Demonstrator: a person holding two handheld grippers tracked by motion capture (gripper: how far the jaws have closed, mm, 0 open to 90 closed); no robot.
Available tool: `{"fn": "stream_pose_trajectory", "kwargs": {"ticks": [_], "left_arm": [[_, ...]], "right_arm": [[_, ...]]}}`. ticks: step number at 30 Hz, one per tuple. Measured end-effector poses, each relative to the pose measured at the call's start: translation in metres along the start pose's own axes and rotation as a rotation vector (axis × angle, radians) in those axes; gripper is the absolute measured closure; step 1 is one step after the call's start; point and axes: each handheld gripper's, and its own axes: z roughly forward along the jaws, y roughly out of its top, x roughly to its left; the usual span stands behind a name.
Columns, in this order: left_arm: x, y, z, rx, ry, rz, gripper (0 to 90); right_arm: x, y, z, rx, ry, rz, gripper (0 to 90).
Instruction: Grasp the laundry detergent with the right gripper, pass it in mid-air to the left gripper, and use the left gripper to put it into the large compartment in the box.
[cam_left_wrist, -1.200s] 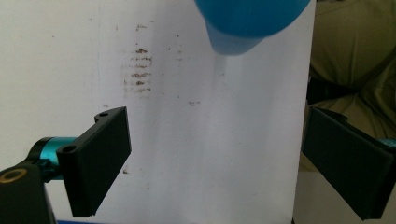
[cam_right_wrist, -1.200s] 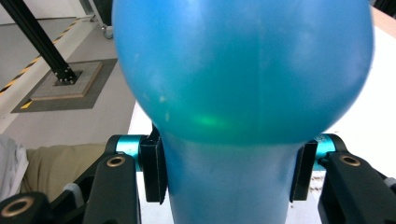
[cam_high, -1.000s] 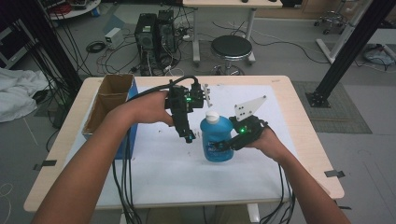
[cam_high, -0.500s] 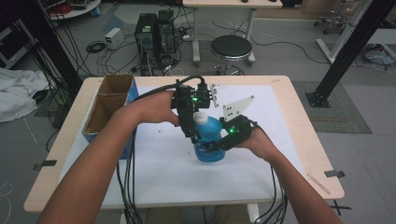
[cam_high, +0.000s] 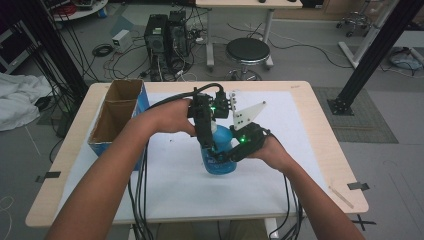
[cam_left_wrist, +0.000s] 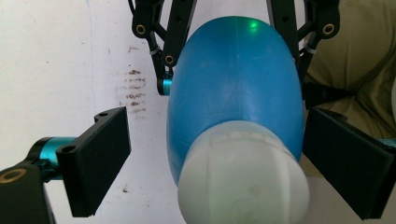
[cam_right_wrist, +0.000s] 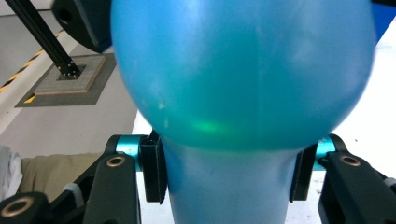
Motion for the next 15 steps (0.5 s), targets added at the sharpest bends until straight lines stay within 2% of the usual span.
{"fn": "stream_pose_trajectory", "kwargs": {"ticks": [13, 15], "left_arm": [[-0.0003, 0.0036, 0.0058, 0.001, 0.003, 0.02, 8.3], [-0.0004, 0.0034, 0.0048, -0.006, -0.006, 0.028, 12.7]], "right_arm": [[0.0009, 0.0004, -0.0054, -0.02, -0.005, 0.004, 44.5], [0.0009, 0.0003, -0.0049, -0.016, -0.005, 0.002, 44.5]]}}
